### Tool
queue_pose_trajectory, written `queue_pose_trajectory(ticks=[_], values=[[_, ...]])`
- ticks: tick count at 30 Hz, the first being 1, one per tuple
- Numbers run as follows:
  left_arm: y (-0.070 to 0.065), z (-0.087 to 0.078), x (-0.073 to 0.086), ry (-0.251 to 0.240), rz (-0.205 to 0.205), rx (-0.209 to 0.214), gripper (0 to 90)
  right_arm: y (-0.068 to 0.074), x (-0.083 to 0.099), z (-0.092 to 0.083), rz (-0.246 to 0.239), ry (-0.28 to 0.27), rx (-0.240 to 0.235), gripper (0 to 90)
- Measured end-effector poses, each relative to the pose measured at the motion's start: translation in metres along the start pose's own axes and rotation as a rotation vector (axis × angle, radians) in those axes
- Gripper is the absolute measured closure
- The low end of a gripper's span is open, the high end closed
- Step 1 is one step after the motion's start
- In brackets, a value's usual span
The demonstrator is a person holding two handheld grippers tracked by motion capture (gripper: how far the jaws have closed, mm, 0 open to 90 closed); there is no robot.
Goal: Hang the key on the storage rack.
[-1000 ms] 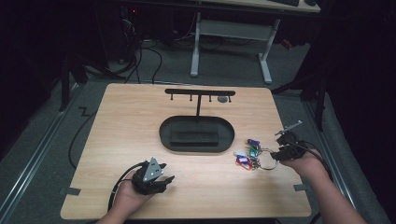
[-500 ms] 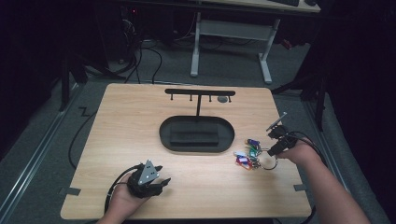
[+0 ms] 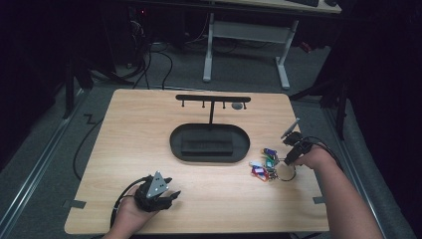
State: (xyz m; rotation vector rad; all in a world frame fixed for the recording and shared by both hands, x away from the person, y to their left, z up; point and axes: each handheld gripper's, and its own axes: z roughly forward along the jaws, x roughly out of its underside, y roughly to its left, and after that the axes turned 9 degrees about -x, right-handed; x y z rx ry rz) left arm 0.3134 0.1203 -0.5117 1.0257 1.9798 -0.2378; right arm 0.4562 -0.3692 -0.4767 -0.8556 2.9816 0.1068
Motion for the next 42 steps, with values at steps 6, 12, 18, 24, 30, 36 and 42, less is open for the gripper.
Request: queue_pose_trajectory(ticks=[6, 12, 18, 24, 30, 36, 42], values=[[-0.002, 0.001, 0.0, 0.005, 0.006, -0.001, 45.9, -0.007, 0.002, 0.009, 0.01, 0.004, -0.049, 56.3], [-0.002, 0.001, 0.0, 0.007, 0.01, 0.002, 45.9, -0.009, 0.004, 0.009, 0.022, -0.001, -0.085, 64.6], [-0.002, -0.001, 0.0, 0.0, 0.012, -0.004, 45.9, -0.008, 0.007, 0.008, 0.012, 0.006, -0.09, 75.8], [-0.003, 0.0, 0.0, 0.003, 0.011, -0.002, 45.9, -0.002, 0.009, 0.008, 0.004, 0.01, -0.087, 86.5], [-0.004, 0.001, 0.0, 0.008, 0.011, 0.001, 46.0, 0.0, 0.01, 0.009, -0.017, 0.003, -0.065, 86.8], [-0.005, 0.003, 0.0, 0.013, 0.015, 0.004, 46.0, 0.016, 0.01, -0.005, -0.064, 0.008, -0.054, 86.8], [-0.006, 0.003, -0.001, 0.009, 0.023, 0.005, 46.0, 0.027, 0.013, -0.024, -0.066, -0.021, -0.035, 86.9]])
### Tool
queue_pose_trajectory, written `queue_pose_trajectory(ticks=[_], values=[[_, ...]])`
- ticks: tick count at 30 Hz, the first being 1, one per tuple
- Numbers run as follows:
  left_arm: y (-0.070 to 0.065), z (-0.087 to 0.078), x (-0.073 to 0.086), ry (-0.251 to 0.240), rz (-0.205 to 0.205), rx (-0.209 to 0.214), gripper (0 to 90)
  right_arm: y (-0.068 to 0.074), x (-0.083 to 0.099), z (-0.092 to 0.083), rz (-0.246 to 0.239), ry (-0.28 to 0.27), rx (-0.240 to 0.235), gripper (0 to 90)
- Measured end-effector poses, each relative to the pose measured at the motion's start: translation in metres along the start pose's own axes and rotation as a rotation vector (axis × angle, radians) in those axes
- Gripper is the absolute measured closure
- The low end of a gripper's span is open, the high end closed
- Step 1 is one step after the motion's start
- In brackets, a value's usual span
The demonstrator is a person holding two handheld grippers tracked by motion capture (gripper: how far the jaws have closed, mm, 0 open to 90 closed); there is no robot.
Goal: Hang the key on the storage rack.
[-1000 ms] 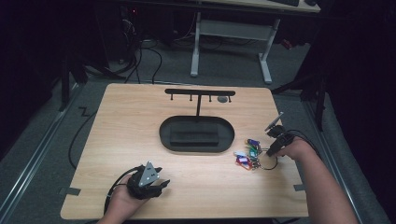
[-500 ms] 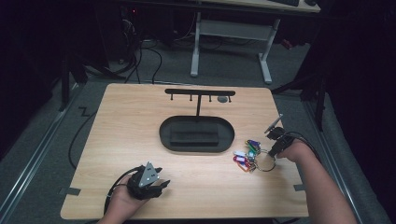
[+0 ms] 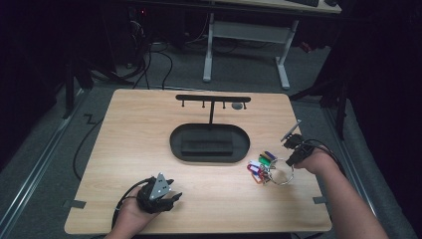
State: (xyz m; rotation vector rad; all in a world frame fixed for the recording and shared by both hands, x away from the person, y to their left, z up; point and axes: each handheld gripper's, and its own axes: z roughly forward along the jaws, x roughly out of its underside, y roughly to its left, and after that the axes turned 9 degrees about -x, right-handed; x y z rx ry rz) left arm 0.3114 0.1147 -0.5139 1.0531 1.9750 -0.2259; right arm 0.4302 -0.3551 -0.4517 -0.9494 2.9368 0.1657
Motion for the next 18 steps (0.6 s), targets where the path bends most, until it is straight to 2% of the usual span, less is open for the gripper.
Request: queue_pose_trajectory(ticks=[5, 11, 16, 18], values=[[0.0, -0.001, -0.001, -0.009, 0.002, 0.0, 46.0, 0.015, 0.006, -0.02, -0.008, -0.021, 0.014, 87.1], [0.001, -0.002, -0.001, -0.011, 0.001, 0.003, 46.0, 0.025, 0.01, -0.033, -0.021, -0.027, 0.02, 87.3], [0.003, -0.001, 0.0, -0.009, 0.003, 0.005, 46.1, 0.036, 0.014, -0.047, -0.034, -0.035, 0.003, 87.4], [0.003, 0.0, 0.0, -0.009, 0.003, 0.006, 46.0, 0.039, 0.014, -0.052, -0.054, -0.032, 0.009, 87.4]])
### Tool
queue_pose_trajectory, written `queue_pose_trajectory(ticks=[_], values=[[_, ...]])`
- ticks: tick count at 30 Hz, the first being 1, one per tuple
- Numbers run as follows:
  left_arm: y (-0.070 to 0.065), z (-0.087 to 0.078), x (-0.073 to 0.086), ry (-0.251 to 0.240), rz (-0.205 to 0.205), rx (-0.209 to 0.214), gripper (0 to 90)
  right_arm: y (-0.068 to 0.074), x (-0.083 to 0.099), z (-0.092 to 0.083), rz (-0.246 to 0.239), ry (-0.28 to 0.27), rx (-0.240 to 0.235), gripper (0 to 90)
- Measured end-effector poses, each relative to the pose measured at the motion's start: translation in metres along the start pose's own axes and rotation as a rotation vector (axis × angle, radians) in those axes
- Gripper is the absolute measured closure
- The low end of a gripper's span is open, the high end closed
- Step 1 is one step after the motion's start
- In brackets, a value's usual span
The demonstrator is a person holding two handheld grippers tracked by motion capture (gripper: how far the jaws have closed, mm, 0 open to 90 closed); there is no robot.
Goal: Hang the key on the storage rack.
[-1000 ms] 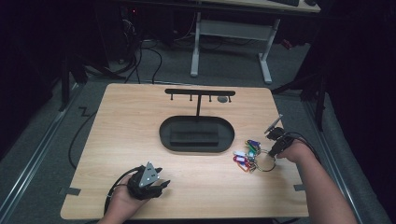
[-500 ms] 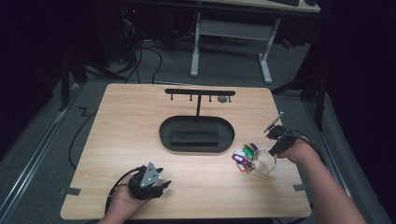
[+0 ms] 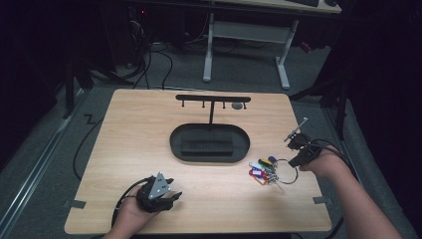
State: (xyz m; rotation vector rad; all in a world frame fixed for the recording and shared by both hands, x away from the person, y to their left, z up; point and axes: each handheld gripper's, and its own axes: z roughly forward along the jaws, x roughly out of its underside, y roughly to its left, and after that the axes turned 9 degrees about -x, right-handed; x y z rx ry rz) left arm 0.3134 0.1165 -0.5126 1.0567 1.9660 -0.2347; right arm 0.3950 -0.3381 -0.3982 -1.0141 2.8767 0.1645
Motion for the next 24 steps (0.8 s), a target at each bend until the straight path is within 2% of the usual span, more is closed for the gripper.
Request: queue_pose_trajectory(ticks=[7, 20, 24], values=[[-0.001, 0.0, 0.0, -0.005, 0.002, 0.002, 46.0, 0.008, -0.001, -0.017, -0.008, -0.011, 0.015, 87.5], [0.0, 0.0, 0.0, 0.0, 0.005, -0.002, 46.1, 0.016, -0.002, -0.033, -0.014, -0.008, 0.013, 87.5], [0.0, 0.0, 0.001, 0.001, 0.005, -0.001, 46.1, 0.021, -0.005, -0.043, -0.03, -0.01, 0.014, 87.5]])
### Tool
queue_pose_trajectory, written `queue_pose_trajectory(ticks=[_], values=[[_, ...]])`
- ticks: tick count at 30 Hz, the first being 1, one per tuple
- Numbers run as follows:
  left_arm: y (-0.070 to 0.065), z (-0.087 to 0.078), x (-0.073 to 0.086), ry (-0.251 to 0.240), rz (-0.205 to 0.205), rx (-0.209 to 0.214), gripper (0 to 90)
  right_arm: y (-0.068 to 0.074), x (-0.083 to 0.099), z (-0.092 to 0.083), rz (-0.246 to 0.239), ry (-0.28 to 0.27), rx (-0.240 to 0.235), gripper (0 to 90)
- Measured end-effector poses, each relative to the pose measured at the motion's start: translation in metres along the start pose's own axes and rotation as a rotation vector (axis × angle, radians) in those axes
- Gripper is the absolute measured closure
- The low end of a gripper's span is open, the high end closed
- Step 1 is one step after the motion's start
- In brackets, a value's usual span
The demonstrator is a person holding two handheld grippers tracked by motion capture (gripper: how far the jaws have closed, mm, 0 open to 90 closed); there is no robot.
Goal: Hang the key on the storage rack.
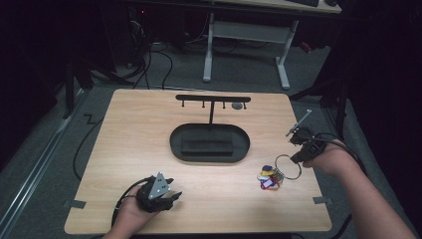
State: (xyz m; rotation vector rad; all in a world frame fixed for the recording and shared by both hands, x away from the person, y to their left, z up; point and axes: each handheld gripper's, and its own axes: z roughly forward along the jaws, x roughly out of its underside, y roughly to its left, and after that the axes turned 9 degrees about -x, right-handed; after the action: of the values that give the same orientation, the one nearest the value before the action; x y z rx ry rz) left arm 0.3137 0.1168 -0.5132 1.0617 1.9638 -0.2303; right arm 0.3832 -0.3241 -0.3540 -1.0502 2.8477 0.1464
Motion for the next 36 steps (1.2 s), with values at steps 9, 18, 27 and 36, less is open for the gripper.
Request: queue_pose_trajectory(ticks=[9, 18, 27, 36], values=[[0.0, 0.0, 0.0, -0.001, 0.002, 0.0, 46.1, 0.008, -0.005, -0.019, -0.019, -0.006, 0.019, 87.5], [0.0, 0.0, 0.0, -0.002, 0.003, 0.001, 46.1, 0.013, -0.01, -0.035, -0.028, -0.023, 0.017, 87.6], [0.0, 0.0, 0.0, -0.004, 0.008, 0.001, 46.3, 0.015, -0.02, -0.048, -0.024, -0.03, 0.028, 87.6], [0.001, -0.001, 0.0, -0.01, 0.005, -0.003, 46.3, 0.016, -0.029, -0.052, -0.04, -0.038, 0.031, 87.6]])
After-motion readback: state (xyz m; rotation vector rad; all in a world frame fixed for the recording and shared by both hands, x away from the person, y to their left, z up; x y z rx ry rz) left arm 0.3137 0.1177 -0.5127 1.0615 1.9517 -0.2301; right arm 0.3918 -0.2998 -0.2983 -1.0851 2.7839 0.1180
